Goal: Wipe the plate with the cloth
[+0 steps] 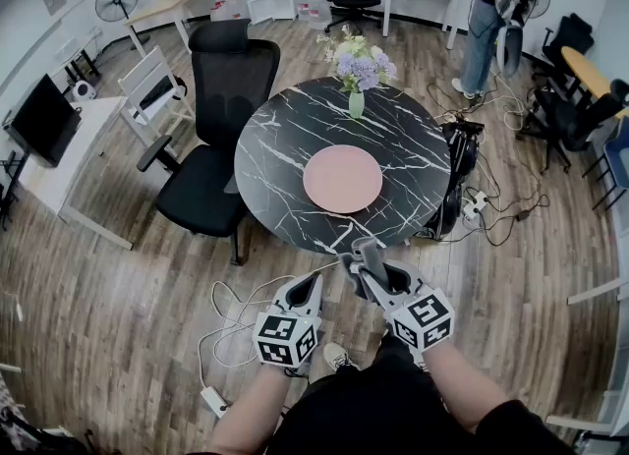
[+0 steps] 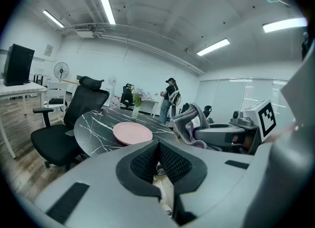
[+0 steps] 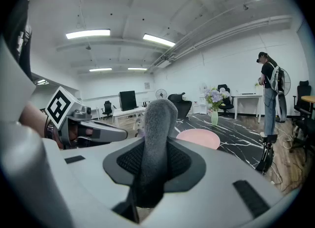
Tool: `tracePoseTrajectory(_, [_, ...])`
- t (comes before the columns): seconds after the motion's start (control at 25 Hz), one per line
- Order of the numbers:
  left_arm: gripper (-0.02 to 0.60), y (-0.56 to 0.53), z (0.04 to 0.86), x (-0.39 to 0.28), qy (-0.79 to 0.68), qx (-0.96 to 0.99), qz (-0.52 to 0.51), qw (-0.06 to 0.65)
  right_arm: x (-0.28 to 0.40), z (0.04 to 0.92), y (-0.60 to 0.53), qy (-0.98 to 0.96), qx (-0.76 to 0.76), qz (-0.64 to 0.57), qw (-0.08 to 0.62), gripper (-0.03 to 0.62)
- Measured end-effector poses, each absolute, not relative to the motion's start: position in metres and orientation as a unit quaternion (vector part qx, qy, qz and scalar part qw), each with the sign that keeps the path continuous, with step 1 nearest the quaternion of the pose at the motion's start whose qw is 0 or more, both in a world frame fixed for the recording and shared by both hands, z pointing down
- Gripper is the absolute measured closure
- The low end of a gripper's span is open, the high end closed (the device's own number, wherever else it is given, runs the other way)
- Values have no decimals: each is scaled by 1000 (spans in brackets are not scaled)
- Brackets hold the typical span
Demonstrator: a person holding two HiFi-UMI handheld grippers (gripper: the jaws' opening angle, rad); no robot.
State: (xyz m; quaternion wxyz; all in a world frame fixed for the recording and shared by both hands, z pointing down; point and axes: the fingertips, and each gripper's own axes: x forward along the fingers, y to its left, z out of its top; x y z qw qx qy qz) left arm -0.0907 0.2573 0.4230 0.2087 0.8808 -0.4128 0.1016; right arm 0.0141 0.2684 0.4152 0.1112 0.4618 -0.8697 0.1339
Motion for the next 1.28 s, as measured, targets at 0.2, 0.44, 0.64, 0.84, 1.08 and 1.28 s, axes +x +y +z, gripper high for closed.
tracePoseTrajectory(0.2, [563,257,423,-90,-413,880,100,211,15,416,269,-869,462,135,113,488])
tracePoseTrajectory(0.44, [563,258,426,-92,-413,880,99,214,13,418,269,-872,456,146,101,487])
tracePoseTrajectory(0.64, [563,258,431,-94,-414,879,100,216,10,419,267,-874,453,149,98,487])
tracePoseTrajectory(0.84, [563,255,435,-97,-415,877,100,219,8,420,263,-873,454,146,102,487])
tracePoseTrajectory(1.08, [563,244,439,-97,-420,874,98,226,9,422,250,-875,450,146,104,487])
tracePoseTrajectory(1.28, [563,229,446,-94,-432,865,102,234,15,427,229,-878,442,152,104,487])
